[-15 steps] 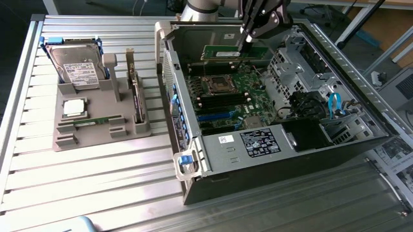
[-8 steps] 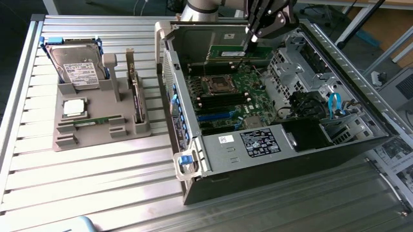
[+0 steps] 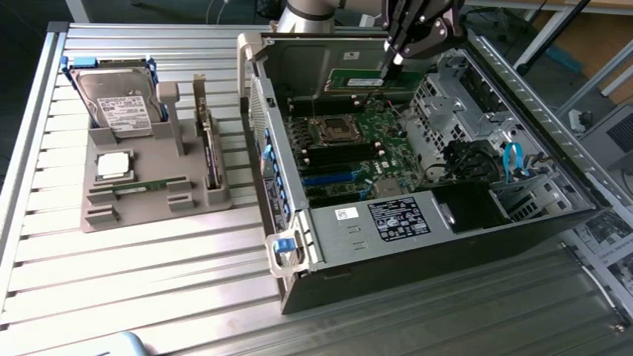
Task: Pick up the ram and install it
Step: 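Pick up the ram and move it above insertion slot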
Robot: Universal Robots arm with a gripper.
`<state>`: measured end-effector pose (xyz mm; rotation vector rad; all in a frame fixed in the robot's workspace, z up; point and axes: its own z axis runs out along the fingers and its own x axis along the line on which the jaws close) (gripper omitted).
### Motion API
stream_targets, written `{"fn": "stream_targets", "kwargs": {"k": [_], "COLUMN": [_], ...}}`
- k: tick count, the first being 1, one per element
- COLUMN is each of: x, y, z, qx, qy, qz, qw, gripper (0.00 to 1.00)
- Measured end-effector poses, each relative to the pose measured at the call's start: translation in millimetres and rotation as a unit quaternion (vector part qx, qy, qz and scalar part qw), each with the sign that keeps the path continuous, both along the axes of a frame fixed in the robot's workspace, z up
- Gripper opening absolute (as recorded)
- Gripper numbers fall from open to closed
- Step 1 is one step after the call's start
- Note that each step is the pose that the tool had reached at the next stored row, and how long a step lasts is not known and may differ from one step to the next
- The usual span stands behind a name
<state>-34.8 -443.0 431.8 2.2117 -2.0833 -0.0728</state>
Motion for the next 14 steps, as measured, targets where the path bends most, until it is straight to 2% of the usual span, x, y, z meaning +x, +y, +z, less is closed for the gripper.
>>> {"fn": "stream_targets", "kwargs": {"k": [14], "x": [18.4], "y": [0.0], "z": [0.0], "qx": [0.0], "qy": [0.0017], "qz": [0.0], "qw": [1.0], "gripper": [0.13]}}
